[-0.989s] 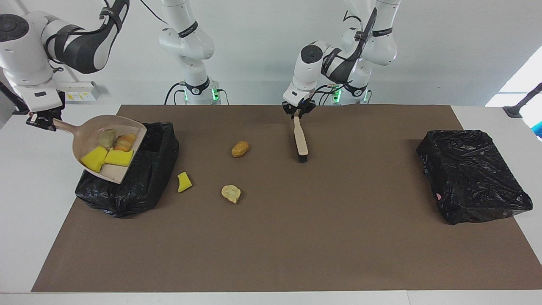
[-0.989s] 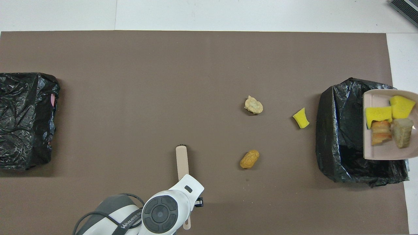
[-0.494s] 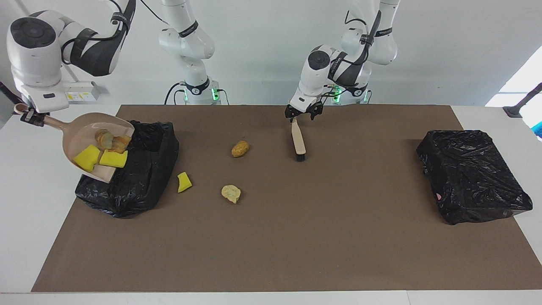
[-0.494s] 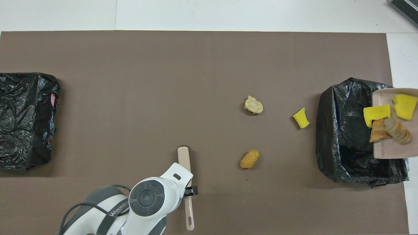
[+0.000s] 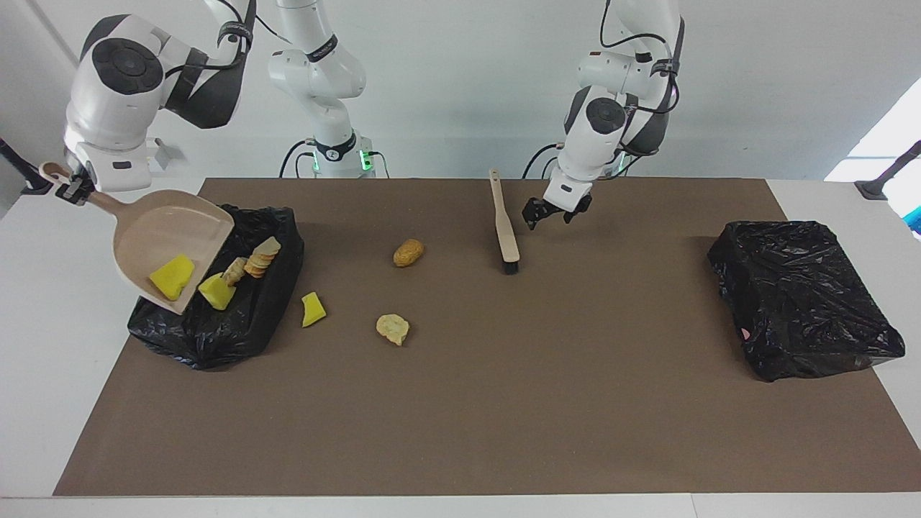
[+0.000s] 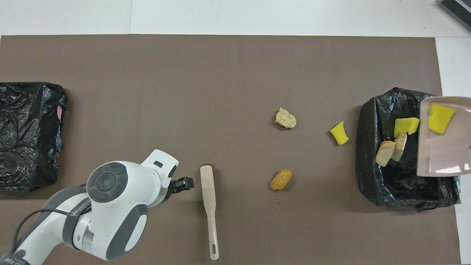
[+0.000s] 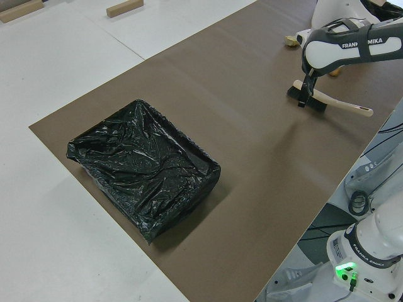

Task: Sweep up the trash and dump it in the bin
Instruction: 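Tilt the dustpan with the right gripper while the left gripper withdraws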

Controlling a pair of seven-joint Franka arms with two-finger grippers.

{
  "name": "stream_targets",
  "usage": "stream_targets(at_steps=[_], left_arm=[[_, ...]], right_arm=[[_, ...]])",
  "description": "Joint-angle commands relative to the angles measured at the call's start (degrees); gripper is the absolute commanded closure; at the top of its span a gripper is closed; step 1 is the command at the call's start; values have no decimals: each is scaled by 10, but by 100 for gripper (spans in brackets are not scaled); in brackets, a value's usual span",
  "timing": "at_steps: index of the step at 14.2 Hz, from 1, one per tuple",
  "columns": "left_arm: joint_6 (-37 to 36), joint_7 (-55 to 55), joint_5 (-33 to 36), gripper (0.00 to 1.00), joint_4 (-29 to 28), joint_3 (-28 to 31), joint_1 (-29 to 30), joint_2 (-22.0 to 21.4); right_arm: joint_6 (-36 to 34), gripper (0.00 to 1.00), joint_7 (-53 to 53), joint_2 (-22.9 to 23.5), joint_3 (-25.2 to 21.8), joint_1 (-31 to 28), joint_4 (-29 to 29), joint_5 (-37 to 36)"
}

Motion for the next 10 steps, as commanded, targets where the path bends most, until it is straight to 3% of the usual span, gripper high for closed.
stream_targets(at_steps=[1,7,10], left_arm=[[-42,64,4,0,11,-4,55,-8],[-111,203,24,0,11,-4,162,-36],[-139,272,36,0,12,-4,215,-54]], right_arm=[[-1,100,13,-35,1,11,-34,-38],[2,100,10,-80,2,70,-63,-138],[5,100,15,-94,2,84,-84,-151]])
